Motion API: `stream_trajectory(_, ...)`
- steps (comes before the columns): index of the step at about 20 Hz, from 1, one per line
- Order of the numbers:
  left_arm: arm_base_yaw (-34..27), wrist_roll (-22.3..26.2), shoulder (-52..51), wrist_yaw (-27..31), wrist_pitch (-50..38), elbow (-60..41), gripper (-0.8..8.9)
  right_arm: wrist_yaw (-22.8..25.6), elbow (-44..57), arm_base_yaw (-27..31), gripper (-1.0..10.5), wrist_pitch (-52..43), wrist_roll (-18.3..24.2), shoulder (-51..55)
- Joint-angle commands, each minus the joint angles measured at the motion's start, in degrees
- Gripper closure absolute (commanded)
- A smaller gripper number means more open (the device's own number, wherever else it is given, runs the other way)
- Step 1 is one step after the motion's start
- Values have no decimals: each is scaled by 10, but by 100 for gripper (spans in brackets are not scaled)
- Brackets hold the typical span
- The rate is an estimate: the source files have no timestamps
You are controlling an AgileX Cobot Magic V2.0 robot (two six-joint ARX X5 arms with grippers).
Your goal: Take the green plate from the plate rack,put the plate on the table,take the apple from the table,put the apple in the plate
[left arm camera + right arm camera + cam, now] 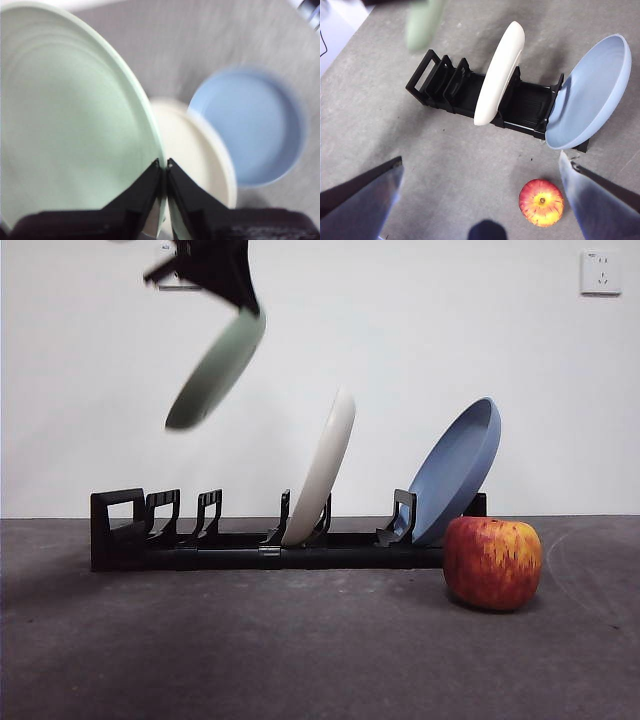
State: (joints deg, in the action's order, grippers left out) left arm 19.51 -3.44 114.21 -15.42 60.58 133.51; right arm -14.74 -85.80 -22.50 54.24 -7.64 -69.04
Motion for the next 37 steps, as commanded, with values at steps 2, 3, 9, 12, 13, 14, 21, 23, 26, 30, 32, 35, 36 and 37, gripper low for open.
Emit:
stream_trajectory(2, 17, 7, 1, 0, 64, 124, 822, 2, -2, 0, 258, -3, 3, -2)
stream_trajectory(3, 23, 10, 1, 0, 95, 165, 822, 3, -2, 0, 258, -4, 3, -2)
stream_trajectory(9, 90, 38, -68, 7, 158, 266, 822, 20, -2, 0, 258, -24, 3, -2)
stream_trajectory(12, 162, 52, -122, 60, 160, 264, 822, 24, -2, 0, 257, -24, 4, -2)
stream_trajectory(13, 190, 55, -140, 89, 160, 257, 822, 24, -2, 0, 257, -24, 4, -2)
stream_trajectory(14, 216, 61, -160, 117, 161, 243, 822, 24, -2, 0, 257, -24, 4, -2)
stream_trajectory(21, 369, 33, -372, 275, 161, -111, 822, 24, -2, 0, 257, -19, 3, -2)
stream_trajectory(23, 389, -5, -425, 275, 161, -231, 822, 24, -2, 0, 257, -19, 3, -2)
stream_trajectory(26, 406, -62, -468, 282, 161, -381, 822, 24, -2, 0, 258, -19, 3, -2)
stream_trajectory(30, 415, -103, -457, 345, 125, -535, 823, 24, -2, 0, 257, -19, 3, -2)
stream_trajectory(32, 414, -103, -436, 351, 60, -596, 822, 24, -2, 0, 257, -18, 3, -2)
stream_trajectory(35, 410, -80, -389, 350, -64, -656, 823, 24, -2, 0, 257, -14, 3, -2)
stream_trajectory(36, 407, -73, -368, 349, -91, -663, 823, 24, -2, 0, 257, -13, 3, -2)
stream_trajectory(37, 407, -69, -344, 349, -106, -664, 822, 24, -2, 0, 257, -11, 3, -2)
